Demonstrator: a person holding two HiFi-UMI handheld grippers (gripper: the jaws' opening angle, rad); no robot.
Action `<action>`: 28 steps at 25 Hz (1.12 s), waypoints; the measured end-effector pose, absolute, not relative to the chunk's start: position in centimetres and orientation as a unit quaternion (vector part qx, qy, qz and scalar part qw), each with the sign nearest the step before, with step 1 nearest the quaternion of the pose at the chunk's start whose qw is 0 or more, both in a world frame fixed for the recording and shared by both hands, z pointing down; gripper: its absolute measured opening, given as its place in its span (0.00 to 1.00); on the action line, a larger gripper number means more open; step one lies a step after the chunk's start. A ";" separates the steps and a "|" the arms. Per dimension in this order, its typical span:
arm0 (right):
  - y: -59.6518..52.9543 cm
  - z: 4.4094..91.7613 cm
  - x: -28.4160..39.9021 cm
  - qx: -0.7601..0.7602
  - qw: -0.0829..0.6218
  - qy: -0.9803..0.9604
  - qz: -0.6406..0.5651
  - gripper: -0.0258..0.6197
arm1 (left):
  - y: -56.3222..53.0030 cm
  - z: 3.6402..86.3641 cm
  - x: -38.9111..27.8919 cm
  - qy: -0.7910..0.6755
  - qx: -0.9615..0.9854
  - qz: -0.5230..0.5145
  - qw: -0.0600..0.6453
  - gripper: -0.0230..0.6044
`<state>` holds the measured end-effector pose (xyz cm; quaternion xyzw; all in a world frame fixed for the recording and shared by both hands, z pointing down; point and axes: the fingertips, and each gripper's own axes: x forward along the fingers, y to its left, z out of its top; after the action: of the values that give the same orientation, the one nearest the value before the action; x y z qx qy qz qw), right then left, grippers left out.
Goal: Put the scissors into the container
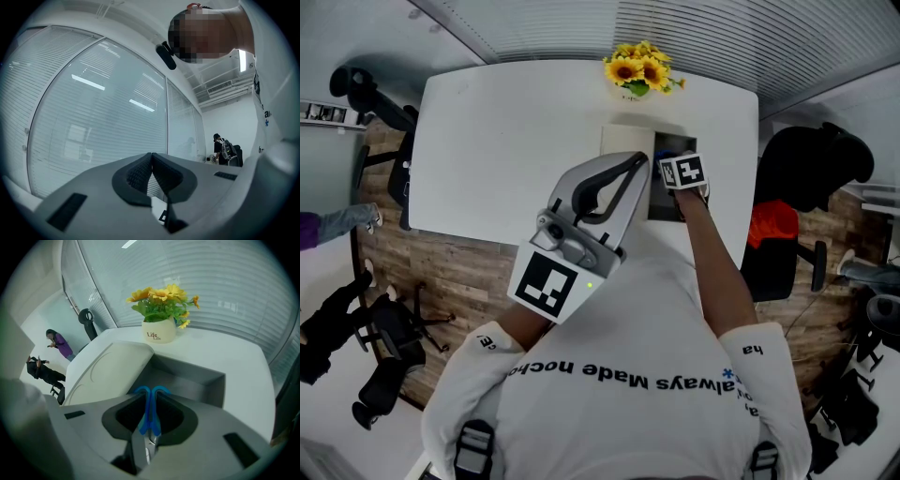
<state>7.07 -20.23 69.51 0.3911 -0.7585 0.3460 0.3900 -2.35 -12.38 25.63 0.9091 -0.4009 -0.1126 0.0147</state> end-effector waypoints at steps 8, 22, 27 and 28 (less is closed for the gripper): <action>-20.0 70.5 7.0 0.385 0.397 -0.751 0.362 0.17 | -12.3 25.7 -2.5 -0.403 0.908 -0.112 0.014 0.07; -19.8 71.5 6.8 0.379 0.412 -0.744 0.366 0.17 | -12.4 25.7 -3.0 -0.408 0.907 -0.108 0.013 0.07; -19.7 71.7 6.8 0.376 0.416 -0.742 0.368 0.17 | -12.4 25.6 -3.0 -0.408 0.907 -0.108 0.013 0.07; -19.7 71.7 6.8 0.376 0.416 -0.742 0.367 0.17 | -12.4 25.6 -3.0 -0.408 0.906 -0.108 0.013 0.07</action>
<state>6.76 -19.68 71.71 0.3757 -0.7421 0.3674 0.4162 -2.98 -12.41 25.64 0.9065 -0.4079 -0.1082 0.0133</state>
